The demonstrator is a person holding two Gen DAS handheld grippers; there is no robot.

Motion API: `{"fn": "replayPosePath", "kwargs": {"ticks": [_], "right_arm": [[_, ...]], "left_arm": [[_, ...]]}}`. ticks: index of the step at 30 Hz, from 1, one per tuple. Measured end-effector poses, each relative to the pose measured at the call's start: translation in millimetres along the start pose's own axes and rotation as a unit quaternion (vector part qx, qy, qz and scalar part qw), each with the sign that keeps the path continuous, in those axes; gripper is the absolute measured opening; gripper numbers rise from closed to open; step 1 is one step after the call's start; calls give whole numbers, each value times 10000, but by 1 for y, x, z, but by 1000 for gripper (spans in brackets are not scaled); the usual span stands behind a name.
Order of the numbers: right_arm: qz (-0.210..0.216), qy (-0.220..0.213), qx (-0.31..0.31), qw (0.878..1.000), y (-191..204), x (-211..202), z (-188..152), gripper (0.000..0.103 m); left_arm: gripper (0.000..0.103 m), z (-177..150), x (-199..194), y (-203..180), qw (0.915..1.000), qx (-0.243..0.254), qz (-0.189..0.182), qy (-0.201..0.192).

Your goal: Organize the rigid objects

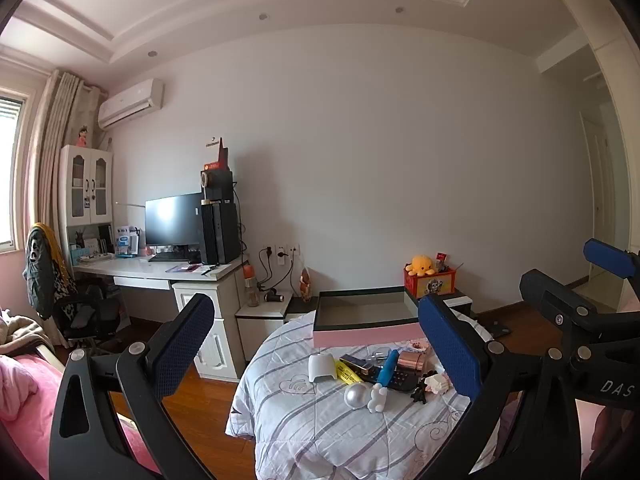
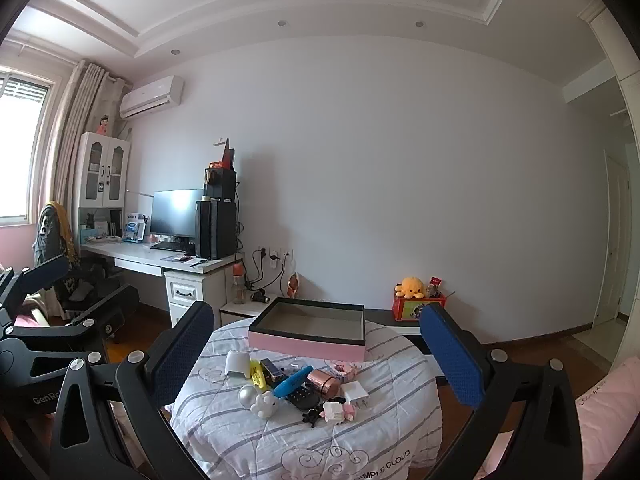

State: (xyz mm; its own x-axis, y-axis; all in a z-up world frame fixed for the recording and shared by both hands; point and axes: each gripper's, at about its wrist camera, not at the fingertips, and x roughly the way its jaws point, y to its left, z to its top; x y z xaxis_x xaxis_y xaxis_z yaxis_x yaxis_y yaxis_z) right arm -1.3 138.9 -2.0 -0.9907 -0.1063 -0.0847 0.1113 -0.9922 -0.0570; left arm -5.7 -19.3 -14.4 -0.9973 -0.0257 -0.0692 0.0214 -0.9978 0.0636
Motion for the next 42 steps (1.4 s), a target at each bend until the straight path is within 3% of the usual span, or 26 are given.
{"fn": "replayPosePath", "kwargs": {"ticks": [22,26,33,42], "right_arm": [[-27,189,8,9998,-6,16,-13,103],[-32,393,32,9992,-9,32,-25,103],[-66,1081,194,9939,-26,81,-67,103],[-42,2089,487,9767,-50,149,-140,103]], "left_arm": [[103,-15,17,-4,9999,24,-48,134],[103,-28,36,-6,9991,-11,-171,387],[103,-67,89,-14,9915,-71,-536,1184],[103,-132,166,-35,9730,-11,-580,2236]]}}
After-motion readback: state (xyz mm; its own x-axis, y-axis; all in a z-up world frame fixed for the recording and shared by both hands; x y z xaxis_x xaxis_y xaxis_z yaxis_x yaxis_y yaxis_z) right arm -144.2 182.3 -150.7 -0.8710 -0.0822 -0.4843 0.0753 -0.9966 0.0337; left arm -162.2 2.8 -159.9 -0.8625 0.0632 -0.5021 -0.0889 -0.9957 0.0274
